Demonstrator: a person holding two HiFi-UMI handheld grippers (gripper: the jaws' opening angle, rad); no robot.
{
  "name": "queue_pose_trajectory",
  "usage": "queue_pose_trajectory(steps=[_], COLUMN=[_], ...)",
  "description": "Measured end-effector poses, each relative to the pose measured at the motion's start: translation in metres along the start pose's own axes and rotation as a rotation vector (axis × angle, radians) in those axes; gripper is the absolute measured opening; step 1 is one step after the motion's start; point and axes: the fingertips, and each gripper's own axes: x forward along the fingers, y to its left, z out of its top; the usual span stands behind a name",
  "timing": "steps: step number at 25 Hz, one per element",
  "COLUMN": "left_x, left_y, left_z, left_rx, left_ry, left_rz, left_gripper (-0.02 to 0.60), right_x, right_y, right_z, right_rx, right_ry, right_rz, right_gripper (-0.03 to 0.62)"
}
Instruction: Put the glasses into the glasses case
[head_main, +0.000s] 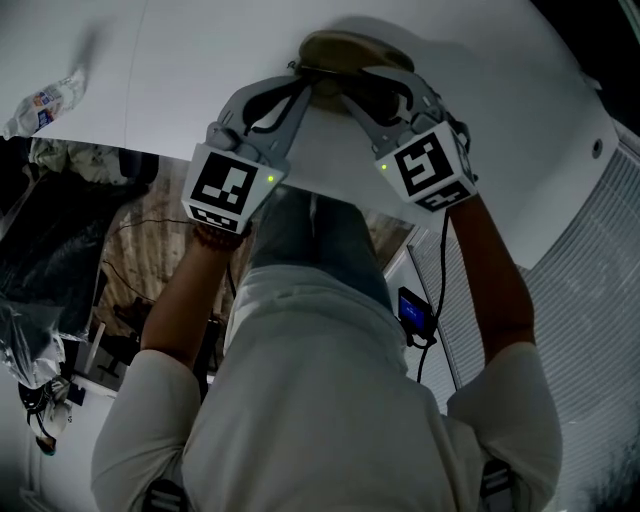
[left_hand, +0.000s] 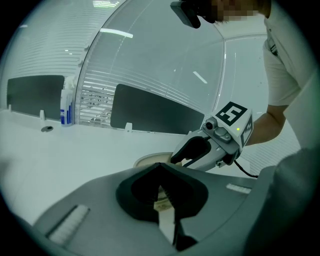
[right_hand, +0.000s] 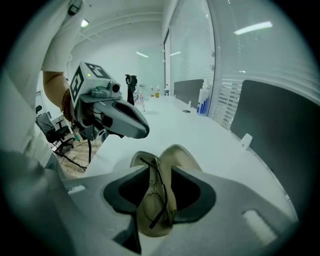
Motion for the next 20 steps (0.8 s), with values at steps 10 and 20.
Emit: queue_pose_trajectory(steps=[10,20], left_x=[-0.044,-0.087], left_y=[-0.052,-0.149], left_z=[0.073,0.161], left_rx=[0.059,0.146], left_ry=[-0.086,-0.215], left_rz=[-0.034,-0.159], left_gripper=[0.002,0.002], right_x=[-0.112,-0.264], right_y=[0.004,0.030], right_z=[0.055,0.097], right_rx=[0.129,0.297], right_ry=[-0.150,-0.390], right_rz=[-0.173,-0.397], right_gripper=[0.112,0.002])
